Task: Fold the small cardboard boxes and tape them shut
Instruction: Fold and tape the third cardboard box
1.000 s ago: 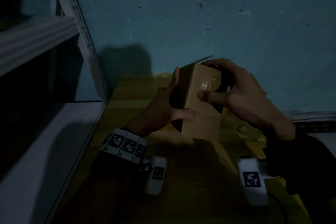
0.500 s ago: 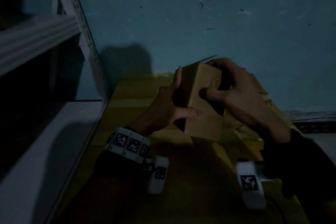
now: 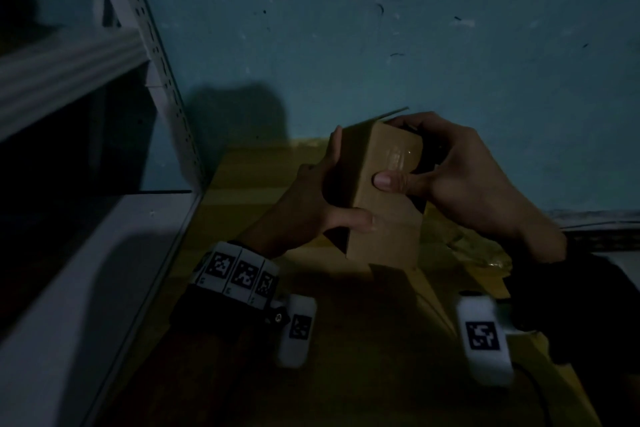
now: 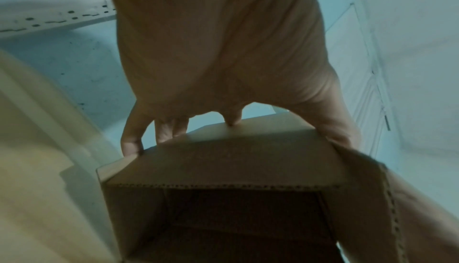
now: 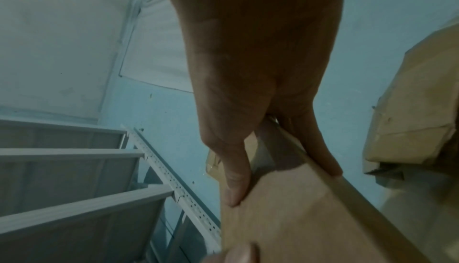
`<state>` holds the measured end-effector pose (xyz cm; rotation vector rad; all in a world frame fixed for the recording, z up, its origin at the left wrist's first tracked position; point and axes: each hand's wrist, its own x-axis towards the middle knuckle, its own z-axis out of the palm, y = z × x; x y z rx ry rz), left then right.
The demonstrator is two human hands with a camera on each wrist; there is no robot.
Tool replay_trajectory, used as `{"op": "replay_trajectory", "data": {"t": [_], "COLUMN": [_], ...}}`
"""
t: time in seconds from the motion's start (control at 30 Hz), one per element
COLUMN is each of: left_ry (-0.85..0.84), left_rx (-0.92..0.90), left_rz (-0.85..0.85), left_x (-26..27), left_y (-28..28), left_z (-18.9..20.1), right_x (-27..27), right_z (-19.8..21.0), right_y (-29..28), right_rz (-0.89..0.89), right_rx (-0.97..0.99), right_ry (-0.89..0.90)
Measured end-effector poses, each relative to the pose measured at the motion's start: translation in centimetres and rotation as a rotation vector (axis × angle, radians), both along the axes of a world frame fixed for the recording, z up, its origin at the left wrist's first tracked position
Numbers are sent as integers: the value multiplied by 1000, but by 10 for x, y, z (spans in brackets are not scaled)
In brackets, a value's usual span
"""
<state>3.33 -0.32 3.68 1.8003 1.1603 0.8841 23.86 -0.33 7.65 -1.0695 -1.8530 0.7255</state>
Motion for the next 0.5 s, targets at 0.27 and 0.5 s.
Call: {"op": "replay_trajectory", "data": {"t": [0.27,0.5], "left_ry": [-17,-42], "left_rx": [10,18], "left_rz": [-10,-5], "left_x": [1,-2], "left_y": [0,-3], "left_z": [0,4], "right_x": [7,9], "right_z": [1,-4], "right_y": [3,2], "right_rz": [68,83], "right_rx": [-28,-86], "right_ry": [11,80]}}
